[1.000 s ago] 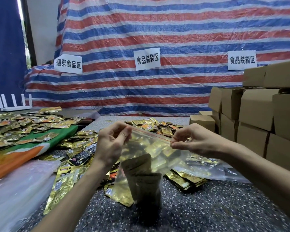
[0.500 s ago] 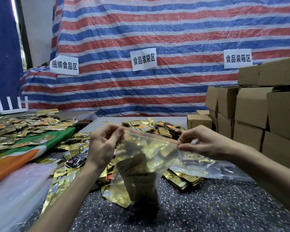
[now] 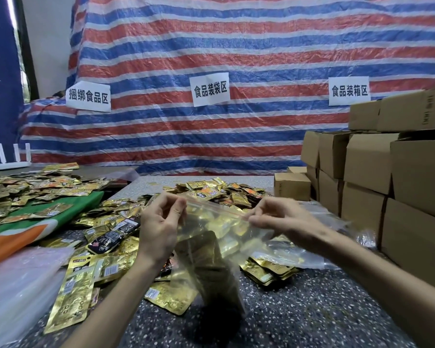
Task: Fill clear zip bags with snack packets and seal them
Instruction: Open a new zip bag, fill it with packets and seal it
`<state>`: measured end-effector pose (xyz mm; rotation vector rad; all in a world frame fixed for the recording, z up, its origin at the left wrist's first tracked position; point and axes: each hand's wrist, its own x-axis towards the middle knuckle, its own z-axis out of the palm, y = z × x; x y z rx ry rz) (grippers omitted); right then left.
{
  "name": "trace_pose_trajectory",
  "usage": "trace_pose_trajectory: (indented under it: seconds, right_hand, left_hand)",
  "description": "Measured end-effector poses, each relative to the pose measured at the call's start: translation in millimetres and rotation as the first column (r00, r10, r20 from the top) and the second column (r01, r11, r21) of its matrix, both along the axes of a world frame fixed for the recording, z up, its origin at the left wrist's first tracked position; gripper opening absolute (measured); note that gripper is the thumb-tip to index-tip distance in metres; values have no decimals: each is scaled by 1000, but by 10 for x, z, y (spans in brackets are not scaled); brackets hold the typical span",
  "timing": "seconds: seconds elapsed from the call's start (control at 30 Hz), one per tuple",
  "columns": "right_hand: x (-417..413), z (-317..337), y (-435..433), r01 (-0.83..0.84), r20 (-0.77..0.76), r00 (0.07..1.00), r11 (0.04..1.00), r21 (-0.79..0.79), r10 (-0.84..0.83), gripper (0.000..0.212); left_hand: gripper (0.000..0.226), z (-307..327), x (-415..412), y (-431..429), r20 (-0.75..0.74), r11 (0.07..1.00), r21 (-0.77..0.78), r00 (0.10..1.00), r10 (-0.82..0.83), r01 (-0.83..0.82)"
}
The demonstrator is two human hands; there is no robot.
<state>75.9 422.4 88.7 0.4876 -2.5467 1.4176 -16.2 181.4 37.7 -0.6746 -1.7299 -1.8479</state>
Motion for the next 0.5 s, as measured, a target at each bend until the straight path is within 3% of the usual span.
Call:
trace_pose_trajectory:
  seconds: [0.07, 0.13, 0.27, 0.37, 0.5]
  right_hand:
    - [-47, -181, -83, 5, 118, 993, 1000, -27, -2, 56]
    - [-97, -300, -150, -37, 171, 985, 995, 97, 20, 68]
    - [-217, -312, -183, -159, 212, 970, 968, 193, 117, 33]
    - [-282, -146, -137, -81, 244, 967, 997, 10, 76, 19]
    - [-401, 43, -32, 74, 254, 966, 989, -125, -40, 19]
  left_hand:
    - [15, -28, 34, 111, 0, 999, 41, 1000, -22, 22]
    - [15, -15, 68, 189, -28, 997, 68, 999, -21, 23]
    - [16, 9, 92, 248, -39, 998, 48, 999, -36, 38]
    - [13, -3, 89, 265, -30, 995, 97, 999, -35, 38]
    - [36, -131, 105, 430, -58, 998, -43, 997, 49, -52]
